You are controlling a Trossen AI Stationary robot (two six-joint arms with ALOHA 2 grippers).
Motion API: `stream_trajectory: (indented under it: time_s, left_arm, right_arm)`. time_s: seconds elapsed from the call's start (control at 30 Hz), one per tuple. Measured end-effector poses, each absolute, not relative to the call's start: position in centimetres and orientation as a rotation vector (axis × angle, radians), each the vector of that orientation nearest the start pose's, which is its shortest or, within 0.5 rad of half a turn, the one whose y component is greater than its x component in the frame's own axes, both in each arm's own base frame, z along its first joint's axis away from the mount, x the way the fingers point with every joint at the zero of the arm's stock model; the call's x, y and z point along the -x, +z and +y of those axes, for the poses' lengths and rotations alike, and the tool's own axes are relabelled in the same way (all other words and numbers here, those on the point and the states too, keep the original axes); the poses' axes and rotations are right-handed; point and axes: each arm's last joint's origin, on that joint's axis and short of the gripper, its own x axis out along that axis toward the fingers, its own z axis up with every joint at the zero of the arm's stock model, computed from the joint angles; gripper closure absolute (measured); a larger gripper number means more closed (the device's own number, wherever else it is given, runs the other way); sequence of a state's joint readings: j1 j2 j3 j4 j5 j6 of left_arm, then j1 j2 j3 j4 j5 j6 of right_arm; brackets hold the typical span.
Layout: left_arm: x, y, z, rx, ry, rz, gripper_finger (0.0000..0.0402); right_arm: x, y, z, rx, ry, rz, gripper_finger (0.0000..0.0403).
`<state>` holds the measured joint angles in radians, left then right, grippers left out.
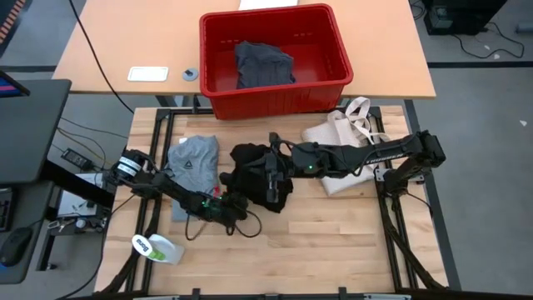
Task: Fold Laundry from Bin
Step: Fold the black shirt
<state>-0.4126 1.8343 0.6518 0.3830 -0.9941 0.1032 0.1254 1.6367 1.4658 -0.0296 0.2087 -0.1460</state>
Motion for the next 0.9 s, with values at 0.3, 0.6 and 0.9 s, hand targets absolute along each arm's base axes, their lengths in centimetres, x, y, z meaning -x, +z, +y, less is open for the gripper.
stream_trajectory:
  time_s: [0.3, 0.6, 0.9]
  left_arm:
    - [-24.3, 8.4, -8.2, -0.454, 0.188, 0.377, 0.0397]
    - [-24.5, 8.9, -8.5, -0.457, 0.119, 0.32, 0.0397]
    - [-25.3, 9.5, -8.8, -0.443, 0.143, 0.287, 0.0397]
  right_arm:
    - [-38.1, 37.2, 4.7, 0.148, -0.093, 0.137, 0.0378]
    - [-38.2, 38.2, 5.5, 0.215, 0.07, 0.015, 0.0378]
    - [-37.4, 37.1, 5.2, 0.262, 0.111, 0.185, 0.0378]
